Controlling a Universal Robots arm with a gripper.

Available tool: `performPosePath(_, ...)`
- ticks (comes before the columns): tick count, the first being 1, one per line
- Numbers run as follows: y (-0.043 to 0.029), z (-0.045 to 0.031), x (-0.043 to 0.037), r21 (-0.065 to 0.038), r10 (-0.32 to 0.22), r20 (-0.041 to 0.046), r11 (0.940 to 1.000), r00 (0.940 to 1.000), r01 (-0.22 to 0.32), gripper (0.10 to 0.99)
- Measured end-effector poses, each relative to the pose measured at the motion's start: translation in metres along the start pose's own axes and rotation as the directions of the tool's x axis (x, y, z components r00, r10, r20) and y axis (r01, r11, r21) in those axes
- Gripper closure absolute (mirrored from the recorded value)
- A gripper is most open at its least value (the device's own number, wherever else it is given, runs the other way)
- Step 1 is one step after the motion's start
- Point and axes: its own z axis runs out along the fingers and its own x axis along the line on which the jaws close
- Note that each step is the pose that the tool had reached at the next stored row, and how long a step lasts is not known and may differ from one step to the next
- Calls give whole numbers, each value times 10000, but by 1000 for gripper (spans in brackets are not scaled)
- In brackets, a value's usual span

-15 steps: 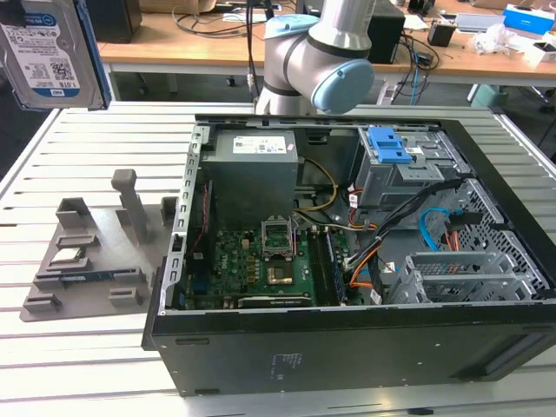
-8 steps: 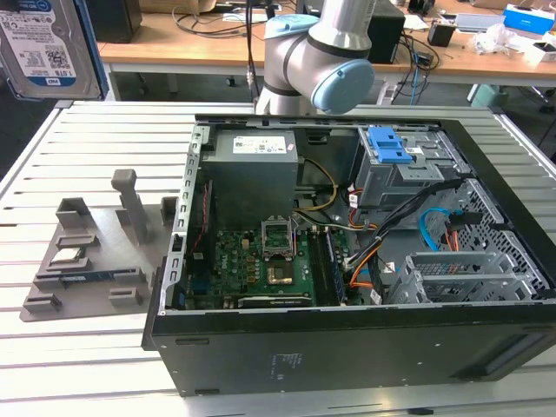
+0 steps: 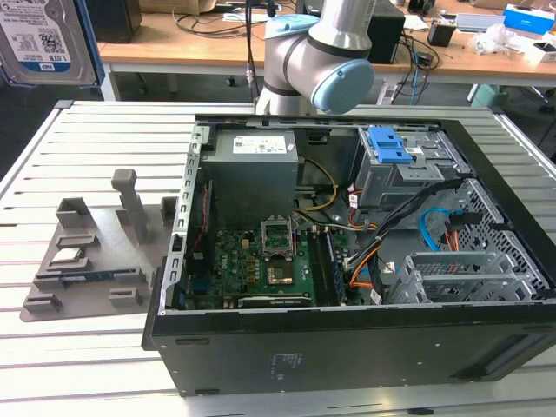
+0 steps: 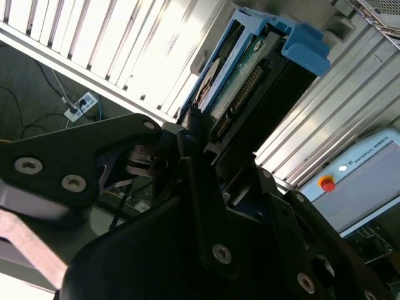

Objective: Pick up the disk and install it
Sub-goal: 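Pick up the disk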

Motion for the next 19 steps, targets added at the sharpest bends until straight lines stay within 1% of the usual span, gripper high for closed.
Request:
performPosePath(7, 1, -10, 0, 1, 0, 0, 10000, 10000, 0, 722)
performPosePath(10, -21, -11, 1, 1, 0, -1, 10000, 10000, 0, 722)
performPosePath(11, -58, -13, 2, 1, 0, -1, 10000, 10000, 0, 722)
performPosePath(12, -125, -19, 5, -1, 1, -2, 10000, 10000, -1, 722)
performPosePath(15, -268, -28, 11, 1, 1, -1, 10000, 10000, -1, 722)
performPosePath(19, -385, -38, 16, -1, 0, -2, 10000, 10000, 0, 722)
